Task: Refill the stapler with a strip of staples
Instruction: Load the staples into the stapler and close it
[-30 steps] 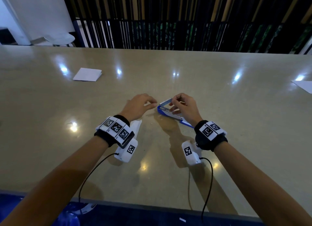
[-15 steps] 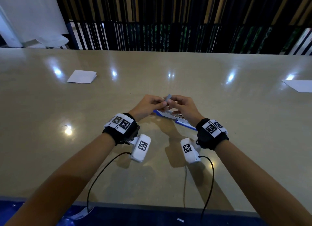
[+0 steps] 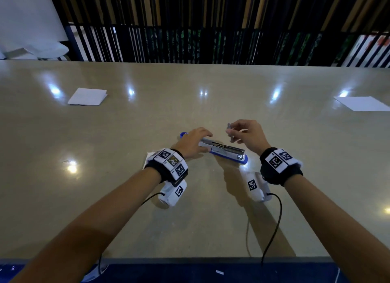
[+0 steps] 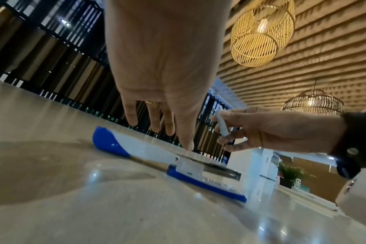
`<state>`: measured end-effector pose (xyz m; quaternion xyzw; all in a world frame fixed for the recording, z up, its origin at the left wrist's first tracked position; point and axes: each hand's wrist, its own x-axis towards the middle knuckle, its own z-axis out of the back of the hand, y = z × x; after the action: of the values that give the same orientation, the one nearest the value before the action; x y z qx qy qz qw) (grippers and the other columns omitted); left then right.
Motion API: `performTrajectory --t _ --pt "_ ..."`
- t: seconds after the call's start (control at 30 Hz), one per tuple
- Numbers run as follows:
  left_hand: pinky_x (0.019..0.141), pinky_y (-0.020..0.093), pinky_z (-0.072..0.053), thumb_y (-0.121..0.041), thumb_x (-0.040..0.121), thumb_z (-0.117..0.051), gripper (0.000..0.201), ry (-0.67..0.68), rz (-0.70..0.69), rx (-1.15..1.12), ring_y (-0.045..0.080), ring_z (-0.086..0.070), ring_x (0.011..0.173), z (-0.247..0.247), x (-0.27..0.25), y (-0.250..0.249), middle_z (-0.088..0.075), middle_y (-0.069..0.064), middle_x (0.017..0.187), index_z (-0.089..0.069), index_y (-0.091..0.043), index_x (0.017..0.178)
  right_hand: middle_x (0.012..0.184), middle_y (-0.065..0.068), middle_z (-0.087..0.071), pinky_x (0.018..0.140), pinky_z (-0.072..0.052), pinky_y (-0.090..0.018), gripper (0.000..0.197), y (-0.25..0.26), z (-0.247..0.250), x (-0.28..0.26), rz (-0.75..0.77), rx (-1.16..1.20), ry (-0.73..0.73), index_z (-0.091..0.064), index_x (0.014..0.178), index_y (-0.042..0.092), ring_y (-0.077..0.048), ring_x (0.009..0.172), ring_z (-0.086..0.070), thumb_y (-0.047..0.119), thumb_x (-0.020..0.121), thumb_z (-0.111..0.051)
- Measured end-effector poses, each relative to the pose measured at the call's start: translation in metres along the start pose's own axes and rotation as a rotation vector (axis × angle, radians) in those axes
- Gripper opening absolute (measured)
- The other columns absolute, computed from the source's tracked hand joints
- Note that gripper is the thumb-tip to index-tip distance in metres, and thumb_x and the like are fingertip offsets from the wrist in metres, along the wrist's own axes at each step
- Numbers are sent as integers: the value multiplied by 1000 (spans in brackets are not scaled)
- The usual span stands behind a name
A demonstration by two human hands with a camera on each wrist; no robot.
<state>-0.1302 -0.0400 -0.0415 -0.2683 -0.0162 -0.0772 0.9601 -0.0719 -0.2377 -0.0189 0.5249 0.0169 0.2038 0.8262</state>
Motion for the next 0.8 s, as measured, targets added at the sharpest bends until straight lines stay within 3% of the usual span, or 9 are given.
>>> performTrajectory --t 0.1,0.17,0.23,0.4,0.5,0.63,0.8 --pt "108 43 -38 -27 88 -62 50 -9 -3 96 20 -49 128 -11 7 -8 -52 2 139 -52 -14 135 68 -8 -65 47 -44 -6 17 -9 4 -4 38 -237 37 -71 91 -2 5 43 -57 6 76 -74" --pt "105 41 -40 -28 88 -60 46 -29 -15 152 20 -54 123 -15 11 -12 -57 2 134 -55 -16 133 78 -14 -70 56 -44 -13 19 -12 4 -7 47 -384 72 -73 93 -2 -1 53 -56 2 74 -74" --pt "102 40 -43 -30 88 -61 41 -38 -22 203 21 -59 116 -17 15 -15 -63 3 125 -61 -17 126 83 -15 -73 61 -43 -19 17 -13 4 -10 31 -472 87 -75 90 1 -15 61 -56 1 73 -74" --pt "92 36 -45 -29 87 -62 29 -74 -14 230 23 -63 106 -22 22 -17 -69 4 112 -70 -16 113 81 -17 -76 57 -40 -13 14 -12 1 -12 16 -538 107 -77 86 2 -15 63 -58 3 72 -75" --pt "90 37 -46 -26 87 -64 28 -92 -11 181 23 -63 105 -25 24 -13 -70 5 110 -71 -14 111 84 -19 -75 67 -44 -19 15 -10 1 -12 13 -546 84 -76 89 -1 -16 67 -59 1 74 -73" --pt "92 38 -48 -23 87 -65 27 -101 -9 162 24 -63 104 -27 26 -12 -70 6 111 -71 -13 112 86 -18 -75 70 -49 -24 17 -11 1 -12 -11 -603 85 -77 90 1 -22 72 -66 3 74 -73" --pt "94 41 -49 -22 87 -65 27 -96 -6 159 24 -64 104 -28 28 -11 -70 6 110 -70 -13 112 86 -17 -76 81 -58 -38 15 -8 0 -14 -3 -630 94 -77 89 2 -27 80 -70 2 75 -71"
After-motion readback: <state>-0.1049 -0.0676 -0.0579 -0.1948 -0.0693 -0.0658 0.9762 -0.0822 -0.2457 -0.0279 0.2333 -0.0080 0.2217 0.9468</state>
